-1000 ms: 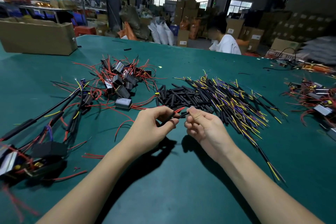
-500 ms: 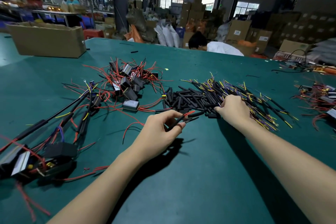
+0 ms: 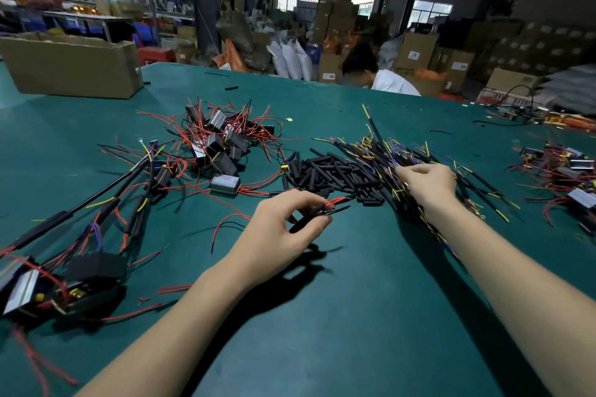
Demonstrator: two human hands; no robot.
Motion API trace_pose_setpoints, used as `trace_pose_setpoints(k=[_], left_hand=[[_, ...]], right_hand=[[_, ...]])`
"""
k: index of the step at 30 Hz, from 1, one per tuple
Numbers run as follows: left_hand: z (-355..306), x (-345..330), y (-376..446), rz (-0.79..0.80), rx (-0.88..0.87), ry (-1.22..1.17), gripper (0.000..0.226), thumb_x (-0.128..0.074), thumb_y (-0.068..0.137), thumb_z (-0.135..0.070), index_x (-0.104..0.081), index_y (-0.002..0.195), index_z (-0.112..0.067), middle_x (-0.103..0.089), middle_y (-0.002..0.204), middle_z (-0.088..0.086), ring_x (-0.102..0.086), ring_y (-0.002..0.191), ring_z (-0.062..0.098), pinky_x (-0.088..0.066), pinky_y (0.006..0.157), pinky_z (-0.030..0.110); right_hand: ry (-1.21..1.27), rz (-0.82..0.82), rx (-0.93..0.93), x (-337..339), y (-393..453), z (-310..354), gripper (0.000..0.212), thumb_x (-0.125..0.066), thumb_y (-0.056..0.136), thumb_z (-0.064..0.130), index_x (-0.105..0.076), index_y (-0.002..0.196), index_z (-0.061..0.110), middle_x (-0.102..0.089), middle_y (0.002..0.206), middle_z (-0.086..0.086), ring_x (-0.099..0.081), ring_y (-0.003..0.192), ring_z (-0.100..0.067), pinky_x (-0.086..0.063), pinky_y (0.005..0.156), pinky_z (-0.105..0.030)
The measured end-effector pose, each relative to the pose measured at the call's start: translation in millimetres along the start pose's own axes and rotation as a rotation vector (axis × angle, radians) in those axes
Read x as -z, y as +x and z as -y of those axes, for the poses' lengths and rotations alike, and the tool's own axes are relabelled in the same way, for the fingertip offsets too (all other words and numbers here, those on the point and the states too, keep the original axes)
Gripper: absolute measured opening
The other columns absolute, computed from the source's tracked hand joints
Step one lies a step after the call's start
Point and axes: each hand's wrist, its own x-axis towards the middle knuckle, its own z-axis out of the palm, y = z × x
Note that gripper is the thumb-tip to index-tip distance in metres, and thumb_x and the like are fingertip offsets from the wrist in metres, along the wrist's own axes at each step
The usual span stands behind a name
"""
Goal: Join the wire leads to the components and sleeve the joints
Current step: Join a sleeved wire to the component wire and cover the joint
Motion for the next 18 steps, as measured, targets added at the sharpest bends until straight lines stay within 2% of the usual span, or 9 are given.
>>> trace_pose_setpoints(k=[2, 3, 5, 7, 11, 13, 15, 18], left_hand=[[-1.4, 0.5, 0.4, -0.006, -0.043, 0.007, 0.004, -0.069, 0.086, -0.015, -0.071, 0.09, -0.014, -0.066, 0.086, -0.005, -0.06, 0.084, 0.009, -0.043, 0.076, 0.02], [-2.3, 0.8, 0.4, -0.009, -0.058, 0.009, 0.004, -0.069, 0.087, -0.017, -0.069, 0.087, -0.014, -0.064, 0.085, -0.006, -0.06, 0.085, 0.009, -0.044, 0.077, 0.023], [-3.2, 1.2, 0.4, -0.021, -0.074, 0.017, 0.006, -0.067, 0.087, -0.021, -0.065, 0.082, -0.018, -0.062, 0.082, -0.009, -0.058, 0.082, 0.008, -0.043, 0.076, 0.023], [-4.2, 1.1, 0.5, -0.037, -0.064, 0.01, 0.011, -0.067, 0.087, -0.019, -0.063, 0.078, -0.023, -0.062, 0.074, -0.012, -0.056, 0.074, 0.003, -0.041, 0.072, 0.02], [-7.2, 0.4, 0.8, -0.096, 0.001, -0.05, 0.019, -0.067, 0.088, -0.012, -0.06, 0.072, -0.019, -0.056, 0.064, -0.011, -0.046, 0.06, 0.001, -0.038, 0.062, 0.015], [-7.3, 0.5, 2.0, -0.152, 0.057, -0.073, 0.019, -0.065, 0.089, -0.015, -0.058, 0.071, -0.015, -0.052, 0.061, -0.002, -0.041, 0.058, 0.004, -0.037, 0.058, 0.022], [-5.8, 1.4, 3.5, -0.188, 0.126, -0.124, 0.021, -0.061, 0.091, -0.019, -0.056, 0.073, -0.011, -0.045, 0.058, -0.001, -0.038, 0.057, 0.007, -0.034, 0.056, 0.026], [-3.1, 2.1, 3.1, -0.167, 0.16, -0.152, 0.025, -0.058, 0.092, -0.027, -0.058, 0.075, -0.01, -0.039, 0.056, -0.01, -0.033, 0.054, 0.007, -0.029, 0.052, 0.025]], right_hand=[[0.29, 0.159, -0.072, 2.1, -12.2, -0.2, 0.019, -0.066, 0.089, 0.015, -0.063, 0.072, 0.01, -0.052, 0.055, 0.003, -0.035, 0.04, -0.006, -0.026, 0.039, -0.017], [0.443, 0.247, -0.125, 1.8, -19.2, 0.0, 0.018, -0.064, 0.091, 0.013, -0.061, 0.073, 0.008, -0.054, 0.058, 0.002, -0.029, 0.035, -0.003, -0.018, 0.034, -0.014], [0.684, 0.391, -0.231, -0.4, -35.3, 1.1, 0.017, -0.059, 0.092, 0.011, -0.058, 0.076, 0.008, -0.056, 0.064, -0.001, -0.029, 0.035, -0.002, -0.015, 0.032, -0.012], [0.823, 0.475, -0.292, -5.2, -53.1, 3.7, 0.018, -0.057, 0.092, 0.011, -0.056, 0.075, 0.009, -0.055, 0.064, 0.0, -0.032, 0.035, -0.001, -0.016, 0.033, -0.012], [0.892, 0.57, -0.286, -18.0, -86.8, 11.8, 0.013, -0.062, 0.089, 0.013, -0.058, 0.077, 0.013, -0.061, 0.064, 0.003, -0.037, 0.039, -0.001, -0.021, 0.034, -0.011], [0.899, 0.601, -0.254, -22.3, -98.1, 15.8, 0.011, -0.062, 0.089, 0.014, -0.059, 0.079, 0.014, -0.063, 0.065, 0.003, -0.038, 0.042, -0.001, -0.022, 0.035, -0.011], [0.896, 0.588, -0.203, -23.4, -104.7, 19.4, 0.011, -0.062, 0.089, 0.013, -0.059, 0.079, 0.014, -0.062, 0.066, 0.002, -0.037, 0.042, -0.002, -0.021, 0.035, -0.011], [0.853, 0.491, -0.115, -19.2, -107.7, 21.2, 0.013, -0.062, 0.09, 0.013, -0.059, 0.078, 0.015, -0.063, 0.067, 0.001, -0.035, 0.04, -0.003, -0.019, 0.034, -0.012]])
